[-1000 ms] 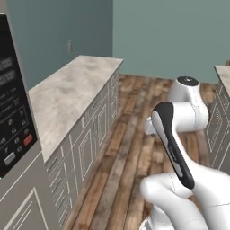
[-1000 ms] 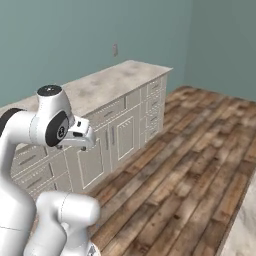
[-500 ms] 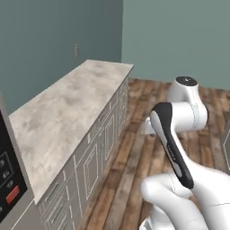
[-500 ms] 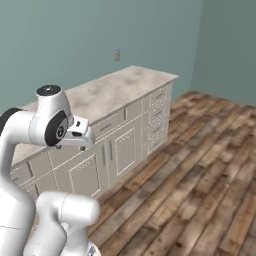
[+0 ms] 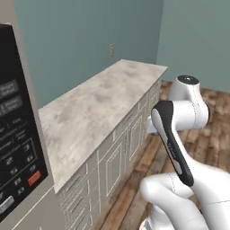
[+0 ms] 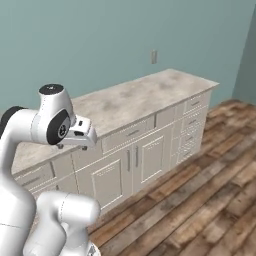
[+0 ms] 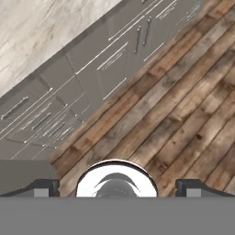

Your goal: Four empty soda cans are scattered around the kitchen. Gather all the cans and cluster them next to the stove for recycling.

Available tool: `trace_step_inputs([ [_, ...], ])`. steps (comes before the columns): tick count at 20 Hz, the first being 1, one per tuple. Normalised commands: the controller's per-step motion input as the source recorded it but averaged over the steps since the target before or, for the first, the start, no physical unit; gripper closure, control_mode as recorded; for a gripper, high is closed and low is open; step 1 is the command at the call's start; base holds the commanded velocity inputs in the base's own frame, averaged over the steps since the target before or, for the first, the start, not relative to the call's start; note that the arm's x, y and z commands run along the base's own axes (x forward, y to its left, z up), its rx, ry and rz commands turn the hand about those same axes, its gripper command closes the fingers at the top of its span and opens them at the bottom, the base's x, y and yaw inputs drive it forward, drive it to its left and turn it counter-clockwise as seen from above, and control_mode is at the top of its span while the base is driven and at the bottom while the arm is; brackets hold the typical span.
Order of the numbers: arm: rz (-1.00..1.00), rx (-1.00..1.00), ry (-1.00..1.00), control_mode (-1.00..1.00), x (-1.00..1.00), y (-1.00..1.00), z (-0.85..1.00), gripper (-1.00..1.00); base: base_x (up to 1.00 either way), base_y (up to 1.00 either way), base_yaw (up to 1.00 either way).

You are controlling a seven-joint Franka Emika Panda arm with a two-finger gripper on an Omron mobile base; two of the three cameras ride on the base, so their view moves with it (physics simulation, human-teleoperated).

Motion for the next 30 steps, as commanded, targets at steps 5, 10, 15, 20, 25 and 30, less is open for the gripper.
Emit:
trace_step_inputs([
  [5,0.0,0.0,0.0,1.0,0.0,0.0,0.0,-1.0,-0.06,0.24,0.43],
  [10,0.0,0.0,0.0,1.0,0.0,0.0,0.0,-1.0,0.79,0.01,0.22],
  [15,0.0,0.0,0.0,1.0,0.0,0.0,0.0,-1.0,0.92,0.0,0.16],
  [20,0.0,0.0,0.0,1.0,0.0,0.0,0.0,-1.0,-0.06,0.04,0.45],
  [25,0.0,0.0,0.0,1.0,0.0,0.0,0.0,-1.0,-0.05,0.01,0.5],
  [30,0.0,0.0,0.0,1.0,0.0,0.0,0.0,-1.0,0.04,-0.07,0.47],
])
